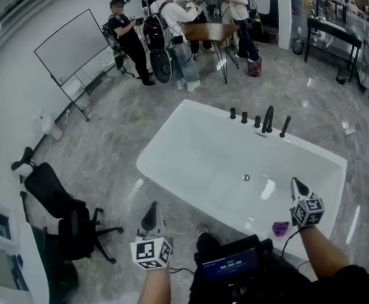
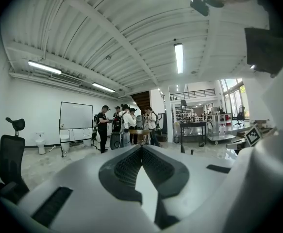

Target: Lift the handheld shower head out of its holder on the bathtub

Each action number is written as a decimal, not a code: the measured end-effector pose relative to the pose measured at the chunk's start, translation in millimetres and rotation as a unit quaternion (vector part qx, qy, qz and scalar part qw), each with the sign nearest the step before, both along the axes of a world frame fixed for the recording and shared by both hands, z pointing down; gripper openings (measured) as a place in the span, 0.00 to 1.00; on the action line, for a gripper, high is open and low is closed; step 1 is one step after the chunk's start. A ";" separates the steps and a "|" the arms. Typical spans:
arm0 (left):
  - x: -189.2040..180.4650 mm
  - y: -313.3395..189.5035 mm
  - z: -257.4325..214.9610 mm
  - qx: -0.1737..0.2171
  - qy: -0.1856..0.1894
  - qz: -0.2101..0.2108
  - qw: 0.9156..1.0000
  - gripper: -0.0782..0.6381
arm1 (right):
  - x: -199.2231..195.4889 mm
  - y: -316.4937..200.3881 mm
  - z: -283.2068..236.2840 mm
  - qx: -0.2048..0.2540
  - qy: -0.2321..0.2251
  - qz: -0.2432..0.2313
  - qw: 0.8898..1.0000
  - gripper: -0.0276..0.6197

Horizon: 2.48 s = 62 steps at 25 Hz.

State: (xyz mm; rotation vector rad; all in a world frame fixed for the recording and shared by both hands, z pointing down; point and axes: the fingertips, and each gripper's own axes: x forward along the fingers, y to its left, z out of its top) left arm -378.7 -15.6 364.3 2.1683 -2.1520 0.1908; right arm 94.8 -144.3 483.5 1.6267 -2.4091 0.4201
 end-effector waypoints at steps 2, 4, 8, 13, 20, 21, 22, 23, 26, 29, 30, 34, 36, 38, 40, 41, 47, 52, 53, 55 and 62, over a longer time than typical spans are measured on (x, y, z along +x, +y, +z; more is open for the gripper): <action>-3.8 -23.2 8.6 -0.004 0.006 0.015 1.000 0.12 | -0.1 -9.5 2.7 -0.002 0.006 0.021 1.000 0.05; -3.2 -51.1 15.7 -0.008 0.008 0.037 0.999 0.12 | 2.0 -18.2 8.4 -0.011 0.005 0.046 0.999 0.05; -2.6 -115.3 13.1 -0.007 0.006 0.082 0.997 0.12 | 0.2 -30.7 10.7 -0.017 0.003 0.074 0.997 0.05; -1.7 -184.8 4.5 0.006 -0.004 0.141 0.990 0.12 | -4.5 -43.4 23.6 -0.019 0.002 0.120 0.993 0.05; 4.3 -270.9 12.2 -0.012 0.004 0.228 0.974 0.12 | -20.6 -60.5 18.9 -0.021 -0.009 0.191 0.981 0.05; 3.1 -280.6 14.5 -0.014 0.004 0.236 0.972 0.12 | -25.7 -65.6 18.2 -0.021 -0.009 0.195 0.981 0.05; 1.0 -289.5 16.9 -0.016 0.005 0.243 0.970 0.12 | -32.2 -69.5 17.5 -0.021 -0.010 0.198 0.980 0.05; -1.1 -297.4 19.1 -0.018 0.007 0.252 0.968 0.12 | -39.3 -70.6 16.7 -0.021 -0.009 0.202 0.979 0.05; -1.0 -312.3 20.9 -0.022 0.013 0.285 0.958 0.12 | -53.9 -58.7 10.3 -0.022 -0.001 0.226 0.974 0.05; 4.8 -322.8 19.8 -0.021 0.017 0.314 0.949 0.12 | -58.6 -50.7 -2.0 -0.017 0.000 0.252 0.967 0.05; 6.9 -329.6 20.9 -0.021 0.019 0.321 0.947 0.12 | -60.1 -51.9 -5.6 -0.014 0.003 0.259 0.966 0.05; 15.5 -359.8 32.2 -0.027 0.036 0.349 0.936 0.12 | -71.5 -60.8 -16.9 -0.003 0.016 0.275 0.961 0.05; 26.0 -369.0 34.2 -0.029 0.044 0.367 0.929 0.12 | -72.4 -59.8 -28.7 0.005 0.020 0.283 0.959 0.05; 40.3 -376.3 34.9 -0.028 0.049 0.386 0.921 0.12 | -69.4 -53.6 -39.1 0.009 0.018 0.295 0.955 0.05; 55.0 -384.6 39.0 -0.021 0.050 0.402 0.914 0.12 | -65.6 -44.9 -43.7 0.007 0.019 0.303 0.953 0.05; 60.6 -389.3 41.9 -0.020 0.050 0.407 0.912 0.12 | -64.3 -42.0 -46.2 0.008 0.026 0.305 0.952 0.05; 73.6 -408.5 46.2 -0.020 0.048 0.410 0.910 0.12 | -49.1 -67.1 -108.2 0.071 0.100 0.297 0.947 0.05; 71.5 -399.1 34.5 -0.007 0.030 0.409 0.912 0.12 | -32.0 -91.2 -174.3 0.143 0.051 0.292 0.944 0.05; 71.2 -399.5 29.5 -0.004 0.027 0.404 0.914 0.12 | -28.5 -95.7 -184.4 0.153 0.045 0.288 0.944 0.05; 70.3 -397.3 23.7 -0.005 0.021 0.390 0.920 0.12 | -22.1 -101.0 -193.6 0.165 0.036 0.284 0.944 0.05; 98.4 -378.7 1.2 -0.007 -0.017 0.361 0.932 0.12 | 1.3 -119.4 -184.2 0.176 -0.009 0.253 0.951 0.05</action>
